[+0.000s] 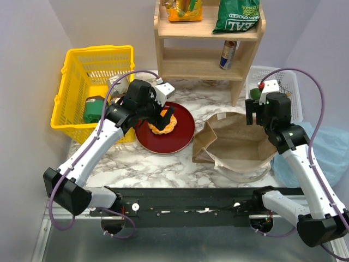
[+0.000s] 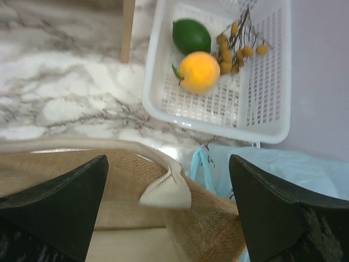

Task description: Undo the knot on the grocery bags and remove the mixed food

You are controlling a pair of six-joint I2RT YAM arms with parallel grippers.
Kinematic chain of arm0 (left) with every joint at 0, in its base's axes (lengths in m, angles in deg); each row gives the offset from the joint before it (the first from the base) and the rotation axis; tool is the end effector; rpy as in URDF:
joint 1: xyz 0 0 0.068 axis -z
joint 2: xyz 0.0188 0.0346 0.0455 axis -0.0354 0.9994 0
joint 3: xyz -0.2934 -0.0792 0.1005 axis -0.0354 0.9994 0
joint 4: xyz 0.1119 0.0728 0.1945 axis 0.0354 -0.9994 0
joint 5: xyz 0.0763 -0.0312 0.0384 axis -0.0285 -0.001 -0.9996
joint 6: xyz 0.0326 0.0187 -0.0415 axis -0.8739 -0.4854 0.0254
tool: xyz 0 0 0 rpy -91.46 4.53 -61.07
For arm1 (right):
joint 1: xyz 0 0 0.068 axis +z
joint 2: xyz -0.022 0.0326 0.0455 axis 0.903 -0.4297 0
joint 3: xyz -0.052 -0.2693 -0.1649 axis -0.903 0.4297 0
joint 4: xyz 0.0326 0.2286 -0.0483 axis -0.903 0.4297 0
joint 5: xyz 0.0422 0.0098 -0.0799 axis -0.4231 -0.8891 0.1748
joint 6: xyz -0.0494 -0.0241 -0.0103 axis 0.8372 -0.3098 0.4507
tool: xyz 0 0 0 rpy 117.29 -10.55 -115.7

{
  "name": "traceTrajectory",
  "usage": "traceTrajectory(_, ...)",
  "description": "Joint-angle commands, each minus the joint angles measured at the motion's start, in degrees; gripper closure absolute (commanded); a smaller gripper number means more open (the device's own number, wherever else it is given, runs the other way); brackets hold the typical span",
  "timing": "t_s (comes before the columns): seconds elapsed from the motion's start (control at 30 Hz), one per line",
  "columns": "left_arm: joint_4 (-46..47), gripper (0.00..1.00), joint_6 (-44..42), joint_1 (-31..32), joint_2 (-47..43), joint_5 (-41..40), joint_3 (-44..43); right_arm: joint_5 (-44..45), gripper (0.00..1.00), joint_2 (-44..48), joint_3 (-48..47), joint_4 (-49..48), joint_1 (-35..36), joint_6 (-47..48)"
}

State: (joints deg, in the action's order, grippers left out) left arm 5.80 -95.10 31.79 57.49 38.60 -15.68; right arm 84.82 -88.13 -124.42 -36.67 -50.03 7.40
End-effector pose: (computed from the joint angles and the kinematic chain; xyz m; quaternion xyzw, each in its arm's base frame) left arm 0.2125 -0.1304 0.4175 0.3375 0.8278 -0.1686 0.4152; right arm 0.1492 0.0237 0.4151 -0.0572 0.8414 -0.1287 0.5218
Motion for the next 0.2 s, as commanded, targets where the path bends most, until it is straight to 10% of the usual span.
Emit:
traceTrajectory(0.0,7.24,0.02,6.15,0.13,-1.46,1.32,2.52,0.80,0.00,3.10,3.87,-5.99,-0.29,-1.93)
traceTrajectory(0.17,9.36,0.02,5.99,-0.40,1.53,0.36,0.69,-0.35,0.01,4.61,5.55,-5.73,-0.29,-2.63)
